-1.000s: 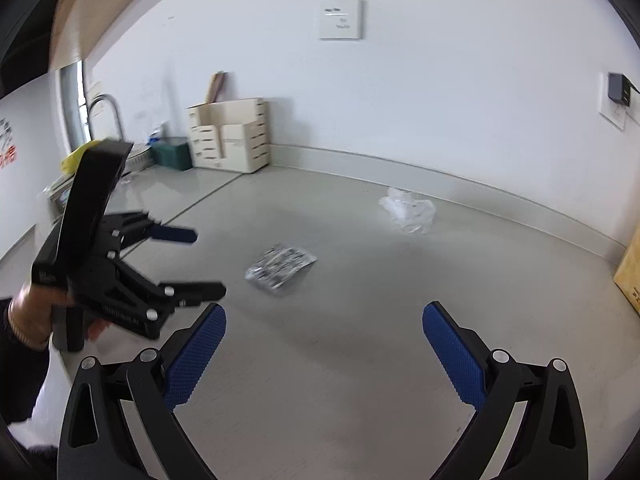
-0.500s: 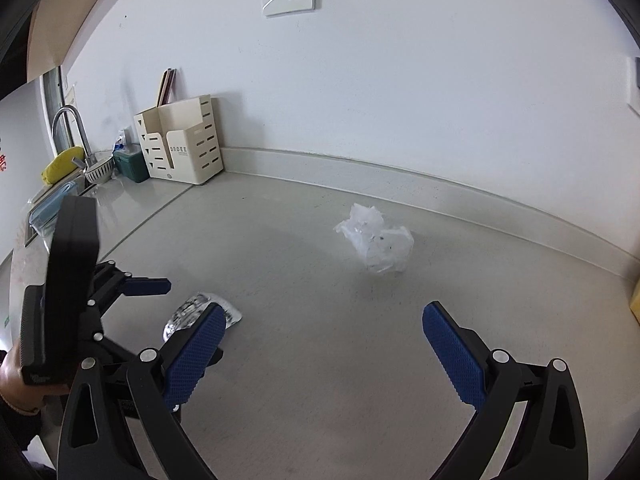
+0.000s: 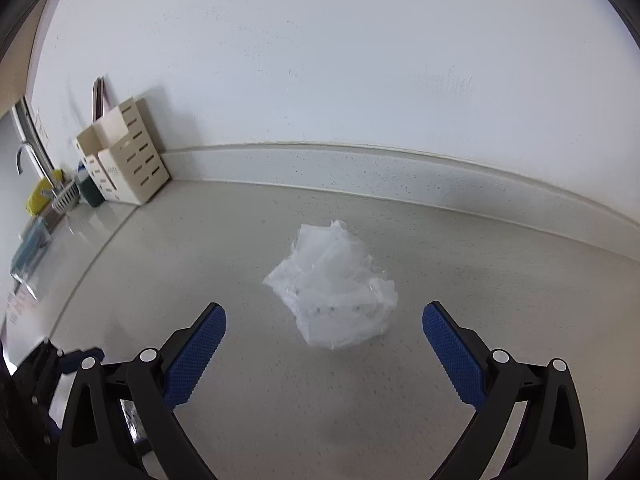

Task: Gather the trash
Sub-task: 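Move the left tool to the foil blister pack while the right approaches the clear bag, then close the left gripper on the blister pack while the right grasps the clear bag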

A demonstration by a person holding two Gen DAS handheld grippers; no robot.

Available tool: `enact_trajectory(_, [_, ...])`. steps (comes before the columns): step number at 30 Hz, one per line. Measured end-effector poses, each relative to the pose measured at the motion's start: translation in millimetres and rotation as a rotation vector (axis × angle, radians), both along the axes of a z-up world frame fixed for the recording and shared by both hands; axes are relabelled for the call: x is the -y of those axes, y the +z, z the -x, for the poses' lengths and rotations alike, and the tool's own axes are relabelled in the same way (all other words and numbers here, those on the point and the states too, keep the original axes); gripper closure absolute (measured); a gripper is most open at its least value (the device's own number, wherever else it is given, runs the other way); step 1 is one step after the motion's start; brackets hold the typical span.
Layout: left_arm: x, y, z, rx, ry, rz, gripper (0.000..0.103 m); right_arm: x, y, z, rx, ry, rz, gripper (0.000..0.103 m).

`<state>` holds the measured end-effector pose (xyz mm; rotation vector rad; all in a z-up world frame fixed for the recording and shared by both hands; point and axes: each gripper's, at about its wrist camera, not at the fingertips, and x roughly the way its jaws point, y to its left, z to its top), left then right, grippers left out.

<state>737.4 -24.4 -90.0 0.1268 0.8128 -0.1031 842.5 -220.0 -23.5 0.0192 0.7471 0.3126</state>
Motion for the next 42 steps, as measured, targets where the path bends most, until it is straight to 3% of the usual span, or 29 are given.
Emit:
enact_trajectory(7, [4.0, -2.5, -2.2, 0.012, 0.0, -0.01, 0.006, -9.3, -4.5, -15.8, 0.021, 0.005, 0.072, 0.004])
enact_trajectory(16, [4.8, -9.8, -9.2, -0.029, -0.01, -0.004, 0.033, -14.0, -12.3, -34.4, -0.013, -0.008, 0.092, 0.004])
enact_trajectory(22, [5.2, -10.0, -8.8, -0.017, -0.011, -0.017, 0.045, -12.5, -15.6, -44.1, -0.046, -0.023, 0.087, 0.004])
enact_trajectory(28, [6.5, -9.9, -6.3, -0.019, -0.026, -0.008, 0.047, -9.4, -23.0, -51.0, -0.072, -0.03, 0.089, 0.004])
enact_trajectory(30, [7.2, -9.6, -5.7, -0.021, -0.034, -0.006, 0.047, -10.8, -24.3, -51.6, -0.077, -0.026, 0.088, 0.009])
enact_trajectory(34, [8.0, -8.1, -3.7, -0.009, -0.045, 0.001, 0.047, -13.5, -30.6, -55.7, -0.112, -0.02, 0.103, 0.038])
enact_trajectory(42, [6.0, -4.5, -1.8, 0.021, -0.056, 0.0, 0.047, -18.1, -29.5, -49.6, -0.084, 0.01, 0.111, 0.047])
